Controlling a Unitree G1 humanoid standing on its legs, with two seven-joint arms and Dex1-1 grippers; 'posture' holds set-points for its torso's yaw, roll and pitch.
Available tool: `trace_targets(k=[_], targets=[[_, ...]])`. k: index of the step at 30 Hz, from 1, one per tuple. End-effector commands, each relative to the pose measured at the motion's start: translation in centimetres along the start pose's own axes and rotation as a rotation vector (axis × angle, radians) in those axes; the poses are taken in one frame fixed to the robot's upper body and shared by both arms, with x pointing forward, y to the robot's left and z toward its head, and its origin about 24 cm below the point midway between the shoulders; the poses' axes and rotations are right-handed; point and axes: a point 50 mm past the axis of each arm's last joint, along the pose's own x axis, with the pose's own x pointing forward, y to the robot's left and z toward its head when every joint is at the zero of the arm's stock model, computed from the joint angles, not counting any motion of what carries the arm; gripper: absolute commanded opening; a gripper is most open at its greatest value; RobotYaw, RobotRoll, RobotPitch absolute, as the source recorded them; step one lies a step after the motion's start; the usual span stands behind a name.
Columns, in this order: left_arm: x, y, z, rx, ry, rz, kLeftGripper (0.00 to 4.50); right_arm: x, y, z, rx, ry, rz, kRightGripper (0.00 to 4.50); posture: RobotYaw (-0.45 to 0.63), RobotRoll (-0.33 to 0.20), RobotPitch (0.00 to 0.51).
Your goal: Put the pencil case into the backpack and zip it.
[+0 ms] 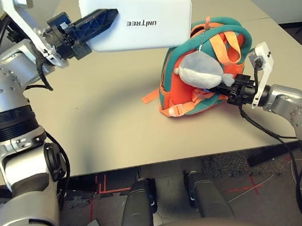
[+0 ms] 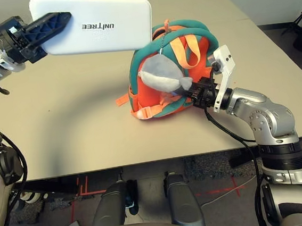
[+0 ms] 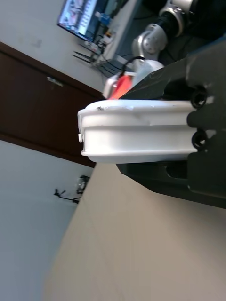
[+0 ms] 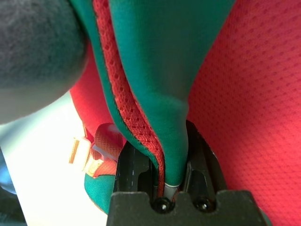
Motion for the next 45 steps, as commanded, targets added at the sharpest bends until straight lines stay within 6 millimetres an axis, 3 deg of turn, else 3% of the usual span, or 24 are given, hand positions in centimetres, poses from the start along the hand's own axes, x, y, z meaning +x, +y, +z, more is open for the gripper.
trace_targets(k=[1,11,24,28,33,45], targets=[[0.7,-0.6,-0.6,0.072,0.083,-0.035,1.26,0.1,-0.3,-0.5,0.012,0.032,-0.021,0.51,-0.16,0.000,0.142],[3.7,-1.0,-4.0,0.183,0.282,-0.118,1.25,0.2,-0.2,-0.4,0.011,0.026,-0.018,0.51,-0.16,0.000,0.142],[8.0,0.1,-8.8,0.210,0.287,-0.069,1.25,0.7,0.1,-0.6,0.013,0.022,-0.007,0.50,-0.17,0.000,0.143],[8.1,0.6,-9.0,0.223,0.265,-0.012,2.73,0.8,0.1,-0.6,0.014,0.020,-0.005,0.50,-0.17,0.000,0.145],[7.0,0.5,-7.7,0.223,0.244,-0.007,4.50,0.9,0.2,-0.7,0.016,0.020,-0.003,0.50,-0.17,0.000,0.147],[3.5,0.4,-5.8,0.228,0.234,0.077,4.50,1.3,0.2,-0.9,0.022,0.020,0.009,0.50,-0.15,0.000,0.149]])
